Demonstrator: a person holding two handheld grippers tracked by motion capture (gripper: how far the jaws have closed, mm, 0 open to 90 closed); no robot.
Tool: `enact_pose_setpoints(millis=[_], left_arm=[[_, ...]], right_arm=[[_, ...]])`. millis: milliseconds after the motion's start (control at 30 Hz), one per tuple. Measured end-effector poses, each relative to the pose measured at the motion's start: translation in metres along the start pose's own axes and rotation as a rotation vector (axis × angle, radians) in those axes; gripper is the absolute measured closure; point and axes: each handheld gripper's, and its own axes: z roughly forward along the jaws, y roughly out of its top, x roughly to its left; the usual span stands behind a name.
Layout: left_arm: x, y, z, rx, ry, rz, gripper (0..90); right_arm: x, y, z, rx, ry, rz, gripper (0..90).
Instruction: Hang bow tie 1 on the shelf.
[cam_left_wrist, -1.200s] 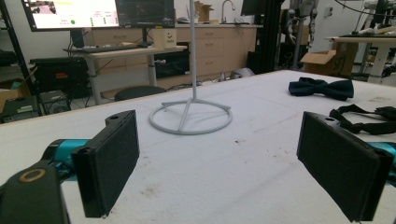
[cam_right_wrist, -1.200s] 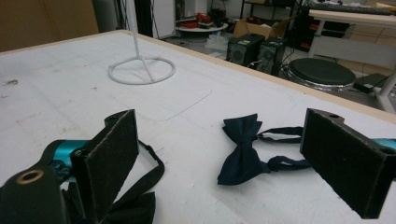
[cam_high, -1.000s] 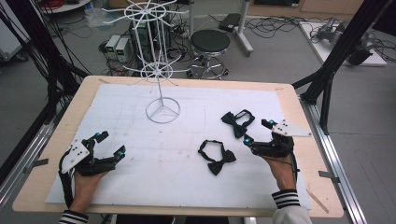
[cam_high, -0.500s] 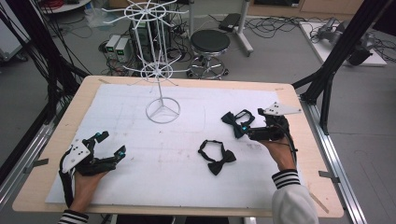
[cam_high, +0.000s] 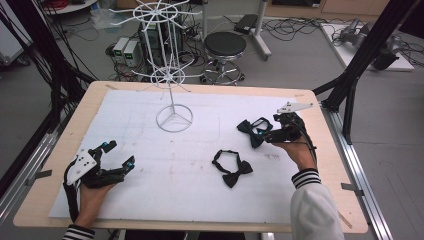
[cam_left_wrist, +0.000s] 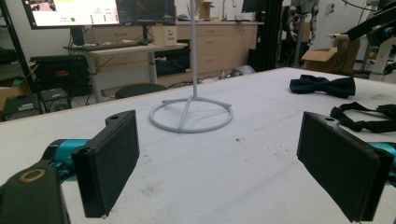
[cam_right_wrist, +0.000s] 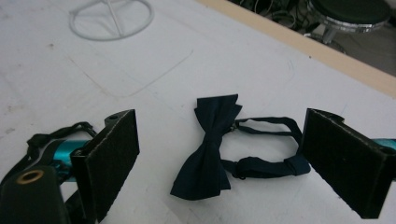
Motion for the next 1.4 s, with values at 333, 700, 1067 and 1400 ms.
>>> enact_pose_setpoints(millis=[333, 700, 1067, 1400], left_arm=[[0.000, 0.000, 0.001, 0.002, -0.002, 0.001, 13.4], [0.000, 0.000, 0.001, 0.004, -0.001, -0.003, 13.4], [0.000, 0.000, 0.001, 0.006, -0.003, -0.005, 13.4], [0.001, 0.000, 0.001, 0.007, -0.001, -0.005, 13.4]], right_arm=[[-0.008, -0.003, 0.020, 0.116, 0.009, 0.045, 11.1], [-0.005, -0.009, 0.040, 0.236, 0.020, 0.038, 13.9], [-0.003, -0.013, 0.049, 0.318, 0.021, 0.076, 20.1], [0.000, -0.016, 0.056, 0.381, 0.028, 0.081, 40.6]])
